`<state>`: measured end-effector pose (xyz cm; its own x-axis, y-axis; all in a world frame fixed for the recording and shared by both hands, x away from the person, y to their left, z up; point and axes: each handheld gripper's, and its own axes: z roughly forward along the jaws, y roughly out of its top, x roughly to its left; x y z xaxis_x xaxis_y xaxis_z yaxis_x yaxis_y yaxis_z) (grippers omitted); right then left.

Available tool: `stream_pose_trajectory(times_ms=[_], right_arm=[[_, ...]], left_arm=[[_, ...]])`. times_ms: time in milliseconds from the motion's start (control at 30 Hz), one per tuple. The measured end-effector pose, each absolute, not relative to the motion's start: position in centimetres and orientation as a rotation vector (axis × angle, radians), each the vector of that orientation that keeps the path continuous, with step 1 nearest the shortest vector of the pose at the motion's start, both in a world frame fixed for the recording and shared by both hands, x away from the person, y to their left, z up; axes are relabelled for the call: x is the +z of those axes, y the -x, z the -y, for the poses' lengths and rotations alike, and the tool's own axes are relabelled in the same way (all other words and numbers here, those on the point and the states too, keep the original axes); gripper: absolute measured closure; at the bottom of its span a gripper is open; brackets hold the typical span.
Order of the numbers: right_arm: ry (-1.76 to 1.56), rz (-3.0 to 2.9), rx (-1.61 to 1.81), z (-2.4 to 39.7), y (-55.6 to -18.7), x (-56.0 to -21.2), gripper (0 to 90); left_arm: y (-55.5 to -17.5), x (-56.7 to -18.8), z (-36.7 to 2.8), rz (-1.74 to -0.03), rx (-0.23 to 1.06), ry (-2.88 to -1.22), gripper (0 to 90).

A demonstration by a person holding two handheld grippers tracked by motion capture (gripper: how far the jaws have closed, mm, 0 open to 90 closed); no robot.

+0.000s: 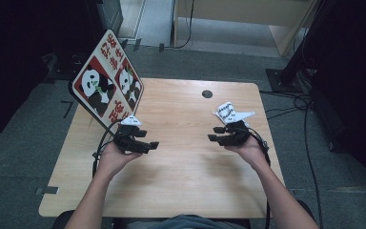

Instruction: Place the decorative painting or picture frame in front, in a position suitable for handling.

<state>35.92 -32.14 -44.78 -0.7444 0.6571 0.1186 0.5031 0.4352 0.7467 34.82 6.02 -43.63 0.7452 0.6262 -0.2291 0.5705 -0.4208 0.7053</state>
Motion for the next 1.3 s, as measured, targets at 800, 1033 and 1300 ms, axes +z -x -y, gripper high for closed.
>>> stream_pose_trajectory(times_ms=[800, 1033, 1300], right_arm=[[-1.084, -2.505, 1.166, 32.8, -36.0, -44.9, 48.2], [-1.063, -2.525, 1.152, 32.4, -36.3, -45.1, 47.8], [-1.058, -2.551, 1.129, 31.7, -36.7, -45.3, 47.4]], left_arm=[[-33.5, -41.6, -9.7, -0.942, 0.119, -2.049, 27.4], [-32.5, -41.0, -11.4, -0.972, 0.144, -1.999, 27.4], [-31.5, -40.6, -13.4, -1.018, 0.183, -1.984, 27.4]])
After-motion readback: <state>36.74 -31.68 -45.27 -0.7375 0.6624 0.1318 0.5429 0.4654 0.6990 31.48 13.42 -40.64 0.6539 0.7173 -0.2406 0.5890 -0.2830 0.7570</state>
